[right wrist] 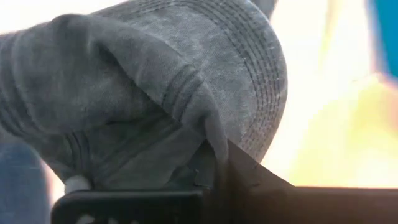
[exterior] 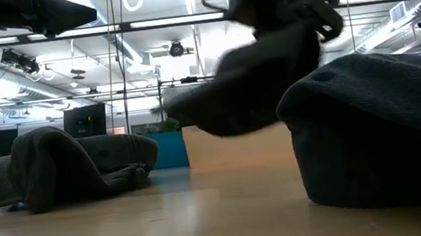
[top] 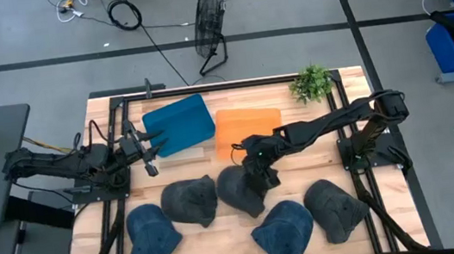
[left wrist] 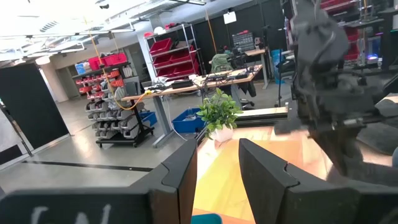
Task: Pick & Place hat
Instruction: Put the middle black cap into the orange bin
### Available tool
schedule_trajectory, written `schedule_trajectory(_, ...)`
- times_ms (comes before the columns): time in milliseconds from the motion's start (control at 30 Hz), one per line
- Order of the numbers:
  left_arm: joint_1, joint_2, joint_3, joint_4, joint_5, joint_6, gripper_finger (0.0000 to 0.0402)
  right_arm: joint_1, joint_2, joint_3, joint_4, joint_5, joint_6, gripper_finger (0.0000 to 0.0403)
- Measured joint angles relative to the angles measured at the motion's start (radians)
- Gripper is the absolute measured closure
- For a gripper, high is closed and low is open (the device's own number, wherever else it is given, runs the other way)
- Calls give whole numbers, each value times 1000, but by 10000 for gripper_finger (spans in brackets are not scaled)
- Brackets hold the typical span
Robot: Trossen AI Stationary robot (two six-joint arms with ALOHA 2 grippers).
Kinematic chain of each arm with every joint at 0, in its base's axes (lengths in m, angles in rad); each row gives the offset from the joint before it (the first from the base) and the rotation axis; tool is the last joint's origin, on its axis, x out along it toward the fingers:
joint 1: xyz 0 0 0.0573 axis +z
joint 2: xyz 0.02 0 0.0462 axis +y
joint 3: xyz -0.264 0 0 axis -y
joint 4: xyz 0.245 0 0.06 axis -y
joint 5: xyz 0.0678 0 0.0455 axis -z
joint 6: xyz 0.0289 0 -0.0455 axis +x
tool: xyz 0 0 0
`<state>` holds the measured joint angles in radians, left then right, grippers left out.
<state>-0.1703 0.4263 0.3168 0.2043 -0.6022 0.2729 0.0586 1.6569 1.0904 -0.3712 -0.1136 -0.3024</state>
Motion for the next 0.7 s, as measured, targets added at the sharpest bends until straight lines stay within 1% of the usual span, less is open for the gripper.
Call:
schedule_trajectory(67,0,0,0,0,0,0,280,0,0,67,-104,76,-67,397)
schedule_trajectory(133,0,0,0,0,0,0,280,0,0,137,-207,190,-130,395)
schedule_trajectory(267,0,0,0,0,0,0,280,-6,0,263,-347,422,-236,394)
schedule_trajectory(300,0,0,0,0,0,0,280,-13,0,285,-376,463,-270,394)
schedule_trajectory(367,0,0,0,0,0,0,280,-39,0,316,-415,506,-338,396)
schedule_trajectory(433,0,0,0,0,0,0,280,-85,0,322,-426,511,-394,398)
schedule_trajectory(500,0,0,0,0,0,0,280,-149,0,322,-452,487,-437,399)
schedule_trajectory(600,0,0,0,0,0,0,280,-245,3,322,-471,389,-502,399)
schedule_trajectory(700,0,0,0,-1,0,0,280,-318,5,322,-462,279,-663,400)
